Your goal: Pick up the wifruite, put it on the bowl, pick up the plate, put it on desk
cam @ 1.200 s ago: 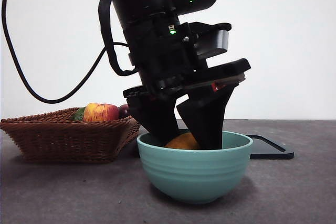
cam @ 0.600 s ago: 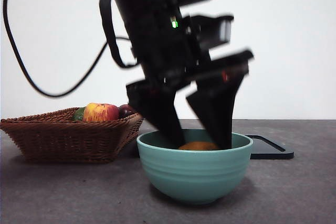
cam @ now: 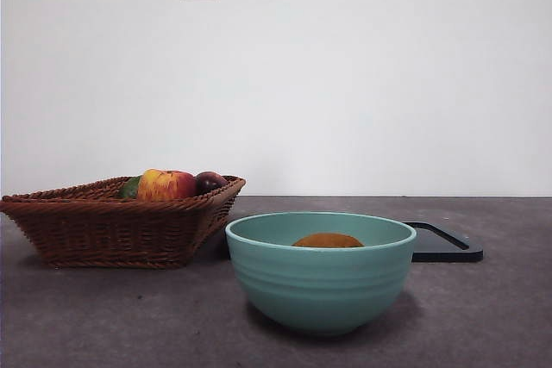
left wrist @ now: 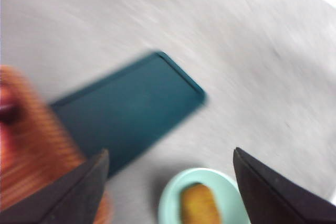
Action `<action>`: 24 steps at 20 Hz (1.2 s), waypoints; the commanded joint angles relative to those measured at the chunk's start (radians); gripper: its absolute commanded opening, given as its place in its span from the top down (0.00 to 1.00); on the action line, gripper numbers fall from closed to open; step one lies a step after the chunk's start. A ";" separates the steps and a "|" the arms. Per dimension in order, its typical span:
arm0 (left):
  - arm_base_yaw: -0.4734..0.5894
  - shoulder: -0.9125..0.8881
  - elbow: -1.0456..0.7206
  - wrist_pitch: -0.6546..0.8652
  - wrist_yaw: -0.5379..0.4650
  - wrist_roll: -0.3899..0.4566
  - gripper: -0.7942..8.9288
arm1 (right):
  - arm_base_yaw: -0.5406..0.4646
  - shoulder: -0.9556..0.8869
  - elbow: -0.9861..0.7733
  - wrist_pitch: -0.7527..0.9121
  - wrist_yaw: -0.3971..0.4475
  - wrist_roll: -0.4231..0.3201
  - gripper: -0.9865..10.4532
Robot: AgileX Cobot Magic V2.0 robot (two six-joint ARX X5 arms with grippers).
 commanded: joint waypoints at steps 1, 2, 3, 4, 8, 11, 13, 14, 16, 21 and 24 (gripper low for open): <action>0.052 -0.042 0.020 -0.062 0.004 -0.008 0.52 | 0.005 0.004 0.019 0.010 0.000 -0.001 0.55; 0.089 -0.069 0.018 -0.103 0.027 -0.006 0.52 | 0.005 0.004 0.019 0.010 0.000 -0.001 0.55; 0.119 -0.089 0.014 -0.131 0.050 0.001 0.52 | 0.005 0.004 0.019 0.010 0.000 -0.001 0.55; 0.151 -0.112 0.007 -0.158 0.071 0.009 0.52 | 0.005 0.004 0.019 0.010 0.000 -0.001 0.55; 0.212 -0.204 -0.076 -0.178 0.211 0.026 0.52 | 0.005 0.004 0.019 0.010 0.000 -0.001 0.55; 0.217 -0.278 -0.195 -0.176 0.278 0.031 0.52 | 0.005 0.005 0.018 0.010 0.000 -0.001 0.55; 0.217 -0.321 -0.274 -0.176 0.356 0.031 0.52 | 0.005 0.005 0.018 0.010 0.000 -0.001 0.55; 0.217 -0.338 -0.306 -0.178 0.389 0.031 0.53 | 0.005 0.005 0.018 0.010 0.000 -0.001 0.55; 0.217 -0.358 -0.346 -0.200 0.481 0.042 0.53 | 0.005 0.005 0.018 0.009 0.000 0.000 0.55; 0.215 -0.359 -0.353 -0.263 0.508 0.071 0.53 | 0.005 0.005 0.017 0.010 0.000 0.002 0.55; 0.215 -0.359 -0.353 -0.258 0.508 0.071 0.53 | 0.005 0.014 0.016 0.010 0.000 0.044 0.55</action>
